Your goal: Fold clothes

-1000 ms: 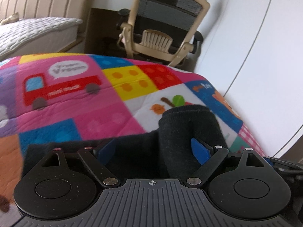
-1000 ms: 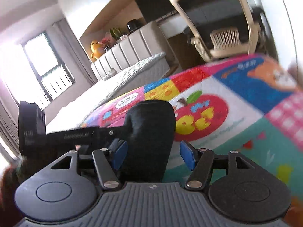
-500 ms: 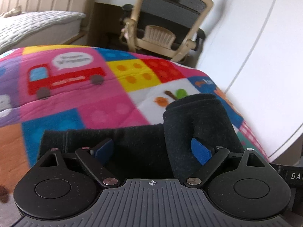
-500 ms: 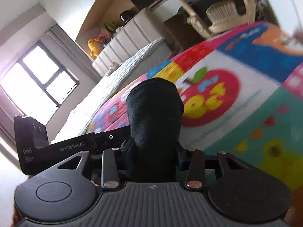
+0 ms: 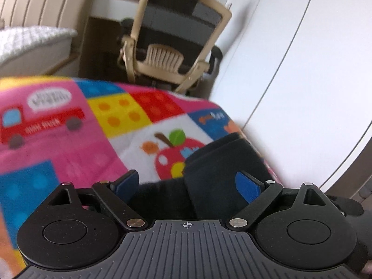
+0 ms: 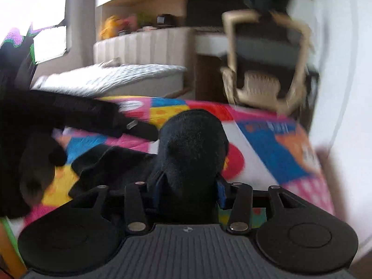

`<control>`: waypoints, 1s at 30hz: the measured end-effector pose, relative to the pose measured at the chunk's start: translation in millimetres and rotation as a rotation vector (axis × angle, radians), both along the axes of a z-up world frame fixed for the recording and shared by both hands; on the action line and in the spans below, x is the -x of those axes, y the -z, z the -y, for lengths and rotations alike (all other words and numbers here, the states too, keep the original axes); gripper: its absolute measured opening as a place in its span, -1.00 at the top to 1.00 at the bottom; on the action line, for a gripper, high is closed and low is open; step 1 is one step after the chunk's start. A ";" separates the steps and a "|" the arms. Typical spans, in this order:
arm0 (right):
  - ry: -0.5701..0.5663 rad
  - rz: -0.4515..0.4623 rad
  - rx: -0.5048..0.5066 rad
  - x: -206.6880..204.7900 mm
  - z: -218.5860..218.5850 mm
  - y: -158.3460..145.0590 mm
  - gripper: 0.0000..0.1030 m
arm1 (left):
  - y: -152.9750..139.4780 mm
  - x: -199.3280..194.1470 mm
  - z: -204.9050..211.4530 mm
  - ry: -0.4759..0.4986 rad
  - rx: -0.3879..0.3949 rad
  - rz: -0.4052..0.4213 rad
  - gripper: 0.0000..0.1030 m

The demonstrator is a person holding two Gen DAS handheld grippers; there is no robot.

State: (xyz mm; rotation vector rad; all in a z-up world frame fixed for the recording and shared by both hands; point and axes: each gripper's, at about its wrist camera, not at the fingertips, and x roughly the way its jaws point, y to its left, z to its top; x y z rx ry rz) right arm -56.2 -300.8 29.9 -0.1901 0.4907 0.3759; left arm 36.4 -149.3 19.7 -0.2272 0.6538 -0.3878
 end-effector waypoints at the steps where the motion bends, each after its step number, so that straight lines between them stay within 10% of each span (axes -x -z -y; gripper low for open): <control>1: -0.023 0.024 0.038 4.9 -10.2 -0.6 0.08 | -2.8 1.0 -0.5 0.000 0.002 0.008 -0.83; 8: -0.131 0.092 0.120 22.6 -46.0 -0.9 -0.20 | -10.7 2.5 2.5 -0.006 -0.021 0.038 -0.84; 15: -0.190 -0.011 -0.133 15.3 -1.7 -16.0 -0.27 | 8.8 -1.2 -6.4 -0.078 -0.170 0.060 -0.90; 21: -0.074 -0.097 -0.343 -7.5 28.9 -15.5 0.06 | 12.3 4.0 -42.4 -0.106 -0.119 0.031 -0.92; 30: -0.144 -0.154 -0.332 -16.1 -7.4 -0.8 0.13 | 11.2 14.1 -81.3 -0.176 -0.042 -0.002 -0.90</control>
